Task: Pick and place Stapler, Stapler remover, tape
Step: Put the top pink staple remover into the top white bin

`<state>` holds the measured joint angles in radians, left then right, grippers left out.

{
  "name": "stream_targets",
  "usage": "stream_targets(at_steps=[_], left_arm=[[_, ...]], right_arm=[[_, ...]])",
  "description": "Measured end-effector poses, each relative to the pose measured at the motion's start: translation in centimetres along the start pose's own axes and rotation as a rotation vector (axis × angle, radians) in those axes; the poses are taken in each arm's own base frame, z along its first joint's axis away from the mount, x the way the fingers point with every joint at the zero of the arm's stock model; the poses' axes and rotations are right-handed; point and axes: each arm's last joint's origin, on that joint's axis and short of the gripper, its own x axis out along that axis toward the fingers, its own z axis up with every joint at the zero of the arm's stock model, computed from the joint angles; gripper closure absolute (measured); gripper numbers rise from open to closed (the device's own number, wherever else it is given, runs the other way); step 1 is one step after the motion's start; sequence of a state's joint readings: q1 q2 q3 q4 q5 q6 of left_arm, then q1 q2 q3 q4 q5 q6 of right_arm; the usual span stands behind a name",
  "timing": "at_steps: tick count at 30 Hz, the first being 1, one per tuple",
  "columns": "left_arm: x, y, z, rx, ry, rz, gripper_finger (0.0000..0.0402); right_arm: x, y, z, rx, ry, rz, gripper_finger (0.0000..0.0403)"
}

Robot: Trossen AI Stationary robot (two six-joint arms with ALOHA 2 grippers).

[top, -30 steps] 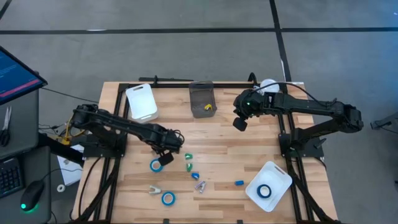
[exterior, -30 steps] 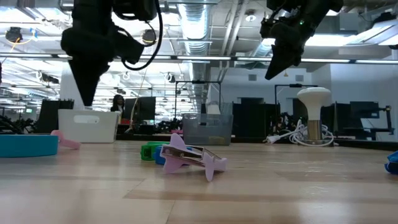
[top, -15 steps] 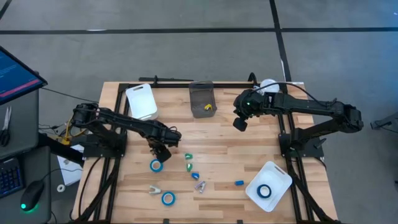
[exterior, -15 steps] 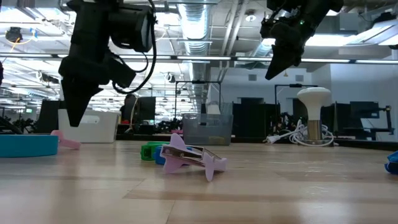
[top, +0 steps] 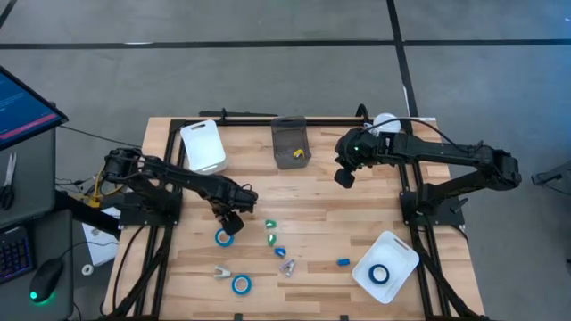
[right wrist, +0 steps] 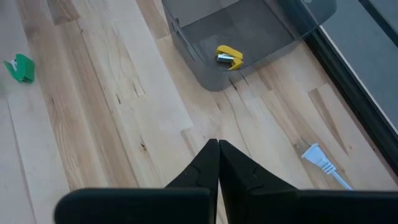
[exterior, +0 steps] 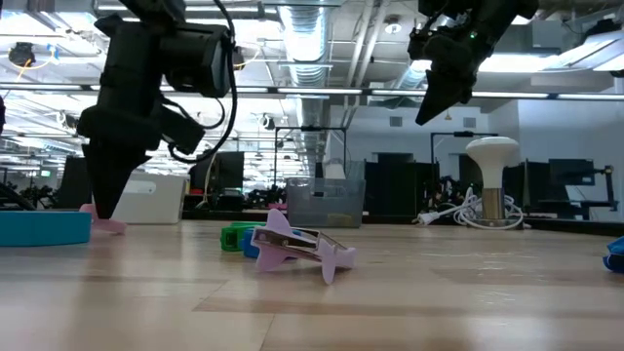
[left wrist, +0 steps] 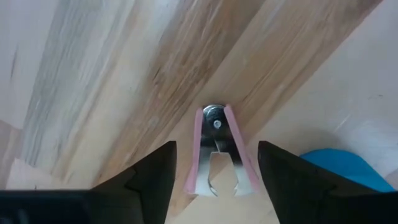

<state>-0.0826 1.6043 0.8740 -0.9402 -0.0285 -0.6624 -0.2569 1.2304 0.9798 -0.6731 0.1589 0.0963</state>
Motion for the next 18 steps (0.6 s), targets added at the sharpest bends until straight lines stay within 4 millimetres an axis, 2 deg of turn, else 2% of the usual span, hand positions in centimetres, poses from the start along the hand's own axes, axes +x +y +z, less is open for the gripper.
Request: stream_targets(at_steps=[8, 18], left_arm=[[1.11, 0.21, -0.43, -0.022, 0.012, -0.018, 0.0194], [1.14, 0.04, -0.20, -0.023, -0.012, -0.039, 0.0213]], right_arm=[[0.01, 0.00, -0.01, 0.001, 0.000, 0.000, 0.0402], [0.01, 0.00, -0.01, 0.001, 0.000, 0.000, 0.0402]])
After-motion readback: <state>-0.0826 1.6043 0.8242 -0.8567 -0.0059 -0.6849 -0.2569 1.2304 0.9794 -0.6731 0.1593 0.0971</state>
